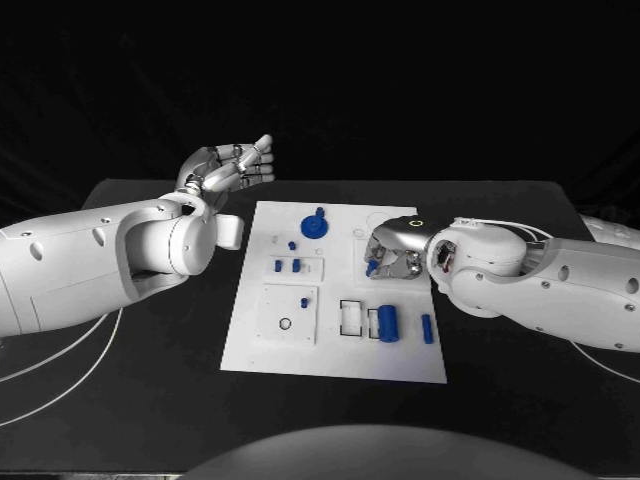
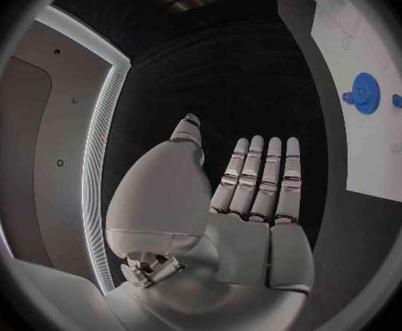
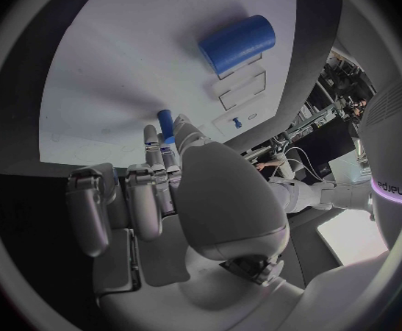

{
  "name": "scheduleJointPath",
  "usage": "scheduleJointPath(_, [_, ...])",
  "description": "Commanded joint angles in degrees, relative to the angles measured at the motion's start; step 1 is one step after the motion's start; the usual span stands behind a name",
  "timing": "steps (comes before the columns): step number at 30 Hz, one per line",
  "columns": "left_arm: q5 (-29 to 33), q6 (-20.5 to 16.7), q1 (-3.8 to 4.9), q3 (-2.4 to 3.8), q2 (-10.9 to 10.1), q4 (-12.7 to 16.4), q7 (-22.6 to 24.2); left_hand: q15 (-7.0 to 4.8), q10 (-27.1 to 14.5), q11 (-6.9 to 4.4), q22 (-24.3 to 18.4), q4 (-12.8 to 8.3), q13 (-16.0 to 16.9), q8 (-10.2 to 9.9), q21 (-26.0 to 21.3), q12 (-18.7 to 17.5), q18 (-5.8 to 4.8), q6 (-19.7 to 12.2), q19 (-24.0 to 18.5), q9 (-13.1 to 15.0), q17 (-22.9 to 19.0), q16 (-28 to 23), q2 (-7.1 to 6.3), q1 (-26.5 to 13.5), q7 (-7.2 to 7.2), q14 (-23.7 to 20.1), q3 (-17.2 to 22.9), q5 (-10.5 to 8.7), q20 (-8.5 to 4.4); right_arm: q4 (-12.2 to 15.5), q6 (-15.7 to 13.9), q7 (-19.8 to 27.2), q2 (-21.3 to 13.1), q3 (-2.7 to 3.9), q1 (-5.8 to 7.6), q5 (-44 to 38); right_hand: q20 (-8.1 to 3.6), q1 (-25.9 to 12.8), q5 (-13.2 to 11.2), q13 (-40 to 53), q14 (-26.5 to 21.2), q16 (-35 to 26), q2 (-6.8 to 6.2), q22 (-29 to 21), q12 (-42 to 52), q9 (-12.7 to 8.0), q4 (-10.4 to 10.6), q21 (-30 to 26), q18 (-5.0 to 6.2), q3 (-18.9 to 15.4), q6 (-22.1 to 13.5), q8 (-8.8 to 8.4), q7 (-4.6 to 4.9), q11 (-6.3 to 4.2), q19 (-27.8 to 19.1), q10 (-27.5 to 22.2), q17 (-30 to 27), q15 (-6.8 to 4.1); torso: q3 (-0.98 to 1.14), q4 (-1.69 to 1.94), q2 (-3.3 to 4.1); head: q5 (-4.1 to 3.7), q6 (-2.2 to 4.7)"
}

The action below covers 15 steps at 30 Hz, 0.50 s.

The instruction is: Assemble the parts on the task board

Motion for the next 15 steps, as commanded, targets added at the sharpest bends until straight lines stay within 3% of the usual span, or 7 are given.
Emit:
scheduleJointPath(1, [0.11, 0.41, 0.01, 0.04, 0.06, 0.16, 0.36, 0.08, -0.35, -0.05, -0.06, 0.14, -0.02, 0.33, -0.36, 0.11, -0.07, -0.44, 0.55, -0.06, -0.06, 0.28, 0.58, -0.14, 1.18, -0.29, 0.33, 0.28, -0.03, 0.14, -1.18, 0.46, -0.05, -0.01, -0.07, -0.34, 0.28, 0.11, 0.01, 0.02, 6.07, 0.24, 0.96, 15.09, 0.35, 0.12, 0.01, 0.26, -0.39, 0.59, 0.77, 0.37, -0.22, -0.10, 6.00, 0.82, 15.10, -0.20, -0.01, 0.03, 0.00, -0.12, -0.01])
scheduleJointPath(15, [0.11, 0.18, 0.01, 0.04, -0.04, 0.05, 0.28, 0.08, -0.39, -0.05, -0.21, 0.13, -0.02, 0.41, -0.35, 0.20, -0.08, -0.44, 0.57, -0.05, -0.23, 0.40, 0.63, -0.06, 1.17, -0.33, 0.36, 0.36, -0.03, 0.26, -1.50, 0.98, -0.05, -0.01, -0.17, -0.34, -1.11, 1.95, 0.02, -0.04, 6.07, 0.24, 3.98, 15.09, 0.76, 0.81, -0.11, 0.26, -0.39, 3.05, 4.61, 1.77, -1.99, -1.70, 6.00, 4.70, 15.10, -1.87, -0.01, 0.03, -0.03, -0.23, 0.00])
